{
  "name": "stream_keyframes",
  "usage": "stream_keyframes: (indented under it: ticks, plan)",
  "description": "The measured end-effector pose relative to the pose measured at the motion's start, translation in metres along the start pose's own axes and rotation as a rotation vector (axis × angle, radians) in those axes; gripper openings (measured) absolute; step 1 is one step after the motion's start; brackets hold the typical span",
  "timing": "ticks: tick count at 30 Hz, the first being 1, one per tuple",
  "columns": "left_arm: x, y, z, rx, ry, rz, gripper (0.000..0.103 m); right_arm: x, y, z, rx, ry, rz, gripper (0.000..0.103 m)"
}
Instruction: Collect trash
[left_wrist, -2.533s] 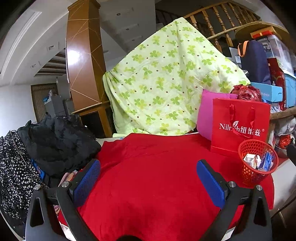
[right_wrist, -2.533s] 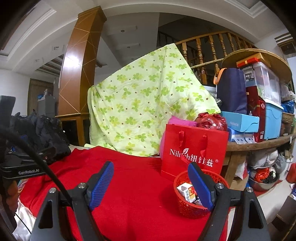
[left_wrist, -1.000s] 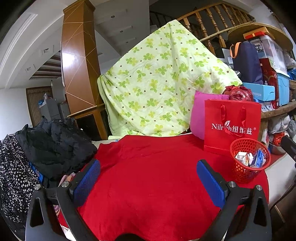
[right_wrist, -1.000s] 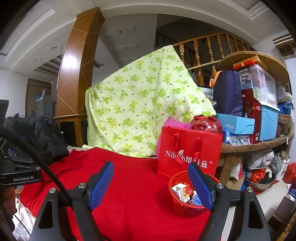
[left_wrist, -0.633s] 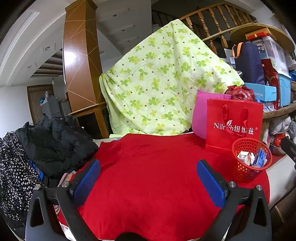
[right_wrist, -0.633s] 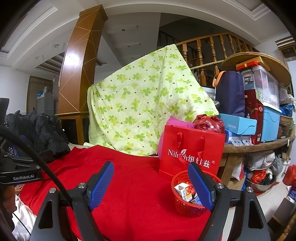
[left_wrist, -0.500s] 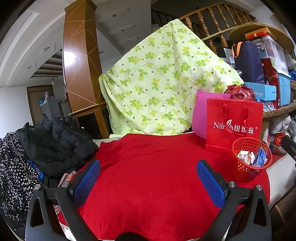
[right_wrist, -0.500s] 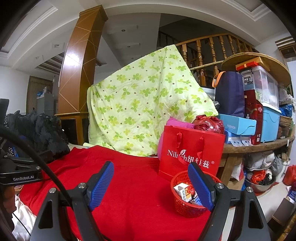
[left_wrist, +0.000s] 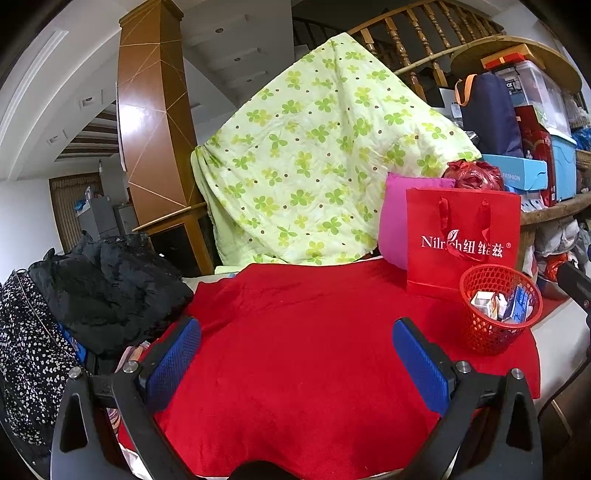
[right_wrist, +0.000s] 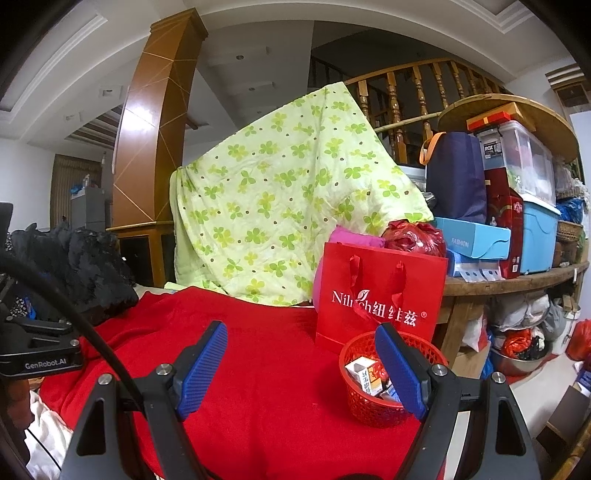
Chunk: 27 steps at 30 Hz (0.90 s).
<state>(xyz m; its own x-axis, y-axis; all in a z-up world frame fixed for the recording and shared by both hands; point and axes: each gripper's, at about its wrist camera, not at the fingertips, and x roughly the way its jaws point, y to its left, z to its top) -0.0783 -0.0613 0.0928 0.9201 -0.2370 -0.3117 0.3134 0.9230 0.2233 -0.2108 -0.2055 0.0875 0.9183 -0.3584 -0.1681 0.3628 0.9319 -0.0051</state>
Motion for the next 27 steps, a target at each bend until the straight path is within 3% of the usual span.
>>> stream_keyframes:
  ticks: [15, 27]
  plan:
    - [0.017, -0.005, -0.008, -0.007, 0.025, -0.010, 0.103, 0.023, 0.006, -0.002, -0.003, 0.039, 0.023, 0.085]
    - [0.067, 0.024, -0.013, -0.054, 0.085, 0.035, 0.103, 0.084, 0.038, -0.003, -0.047, 0.080, 0.075, 0.085]
